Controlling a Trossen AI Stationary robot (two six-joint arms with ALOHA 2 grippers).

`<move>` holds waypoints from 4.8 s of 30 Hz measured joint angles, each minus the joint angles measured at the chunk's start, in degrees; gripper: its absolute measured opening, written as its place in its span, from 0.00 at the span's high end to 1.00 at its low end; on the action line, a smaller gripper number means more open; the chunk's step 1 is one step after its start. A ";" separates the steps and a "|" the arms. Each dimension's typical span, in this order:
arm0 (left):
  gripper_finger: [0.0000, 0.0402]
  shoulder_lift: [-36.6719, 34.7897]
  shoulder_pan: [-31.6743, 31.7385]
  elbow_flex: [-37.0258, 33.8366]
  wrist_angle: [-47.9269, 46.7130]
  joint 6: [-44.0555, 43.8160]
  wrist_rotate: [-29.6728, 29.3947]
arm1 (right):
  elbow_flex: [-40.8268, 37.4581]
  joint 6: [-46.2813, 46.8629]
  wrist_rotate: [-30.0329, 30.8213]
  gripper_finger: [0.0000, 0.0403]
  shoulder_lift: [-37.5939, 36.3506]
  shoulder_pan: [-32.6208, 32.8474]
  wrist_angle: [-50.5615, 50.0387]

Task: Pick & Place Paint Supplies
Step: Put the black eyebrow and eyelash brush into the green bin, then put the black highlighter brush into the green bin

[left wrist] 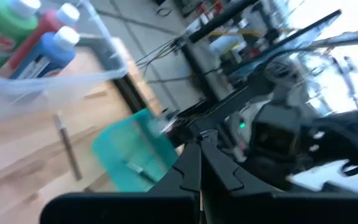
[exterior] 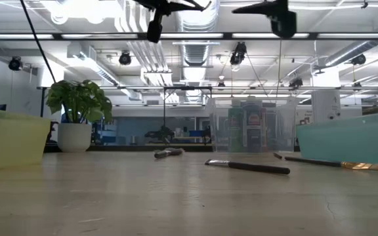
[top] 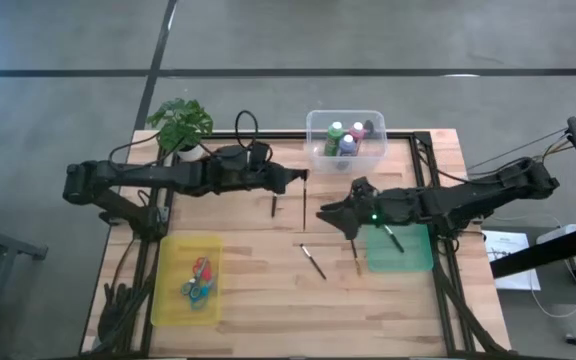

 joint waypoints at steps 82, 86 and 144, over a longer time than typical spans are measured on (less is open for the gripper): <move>0.36 -10.31 -2.60 -0.89 -21.37 12.63 0.34 | -15.49 43.29 -6.47 0.77 -12.05 10.40 -61.00; 0.36 -10.31 -2.80 -0.89 -22.20 15.52 0.36 | -15.49 43.33 -6.43 0.65 -12.07 10.41 -61.00; 0.72 30.74 2.00 -0.39 -30.34 -5.66 -4.62 | 0.64 36.08 6.69 0.49 -11.96 12.28 -60.24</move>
